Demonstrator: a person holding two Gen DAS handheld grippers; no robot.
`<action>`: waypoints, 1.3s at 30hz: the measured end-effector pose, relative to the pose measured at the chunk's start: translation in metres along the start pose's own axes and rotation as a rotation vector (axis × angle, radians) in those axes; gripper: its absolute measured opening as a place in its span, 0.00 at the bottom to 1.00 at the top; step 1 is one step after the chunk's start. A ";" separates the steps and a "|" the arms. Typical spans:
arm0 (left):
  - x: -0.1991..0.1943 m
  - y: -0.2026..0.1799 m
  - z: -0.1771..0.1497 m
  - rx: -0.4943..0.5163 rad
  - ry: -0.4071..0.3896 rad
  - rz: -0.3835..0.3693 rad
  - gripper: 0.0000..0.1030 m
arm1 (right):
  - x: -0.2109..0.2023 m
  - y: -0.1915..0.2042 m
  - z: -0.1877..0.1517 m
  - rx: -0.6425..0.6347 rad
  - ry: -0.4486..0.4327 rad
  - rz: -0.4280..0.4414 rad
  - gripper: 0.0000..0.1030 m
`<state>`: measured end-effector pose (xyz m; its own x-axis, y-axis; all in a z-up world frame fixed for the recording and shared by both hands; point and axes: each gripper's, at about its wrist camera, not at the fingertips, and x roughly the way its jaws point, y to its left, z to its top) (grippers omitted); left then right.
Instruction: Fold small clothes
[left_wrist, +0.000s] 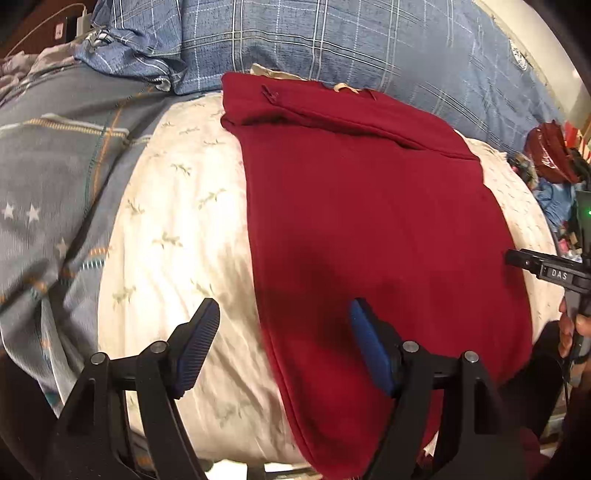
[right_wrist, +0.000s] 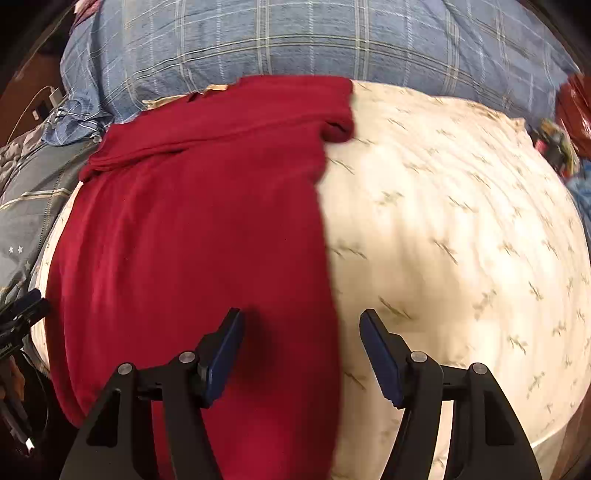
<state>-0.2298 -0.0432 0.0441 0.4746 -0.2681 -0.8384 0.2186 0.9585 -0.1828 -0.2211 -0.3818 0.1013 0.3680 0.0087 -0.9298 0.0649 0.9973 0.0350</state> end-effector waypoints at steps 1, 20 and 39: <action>-0.001 0.000 -0.004 0.000 0.010 -0.010 0.71 | -0.002 -0.004 -0.003 0.005 0.009 0.011 0.65; -0.003 0.000 -0.040 -0.080 0.133 -0.148 0.71 | -0.023 -0.010 -0.052 -0.091 0.054 0.222 0.10; 0.002 -0.006 -0.048 -0.062 0.200 -0.195 0.44 | -0.011 -0.015 -0.069 -0.064 0.161 0.456 0.09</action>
<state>-0.2711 -0.0446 0.0191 0.2492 -0.4295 -0.8680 0.2341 0.8964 -0.3764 -0.2898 -0.3923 0.0858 0.1972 0.4516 -0.8702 -0.1287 0.8918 0.4337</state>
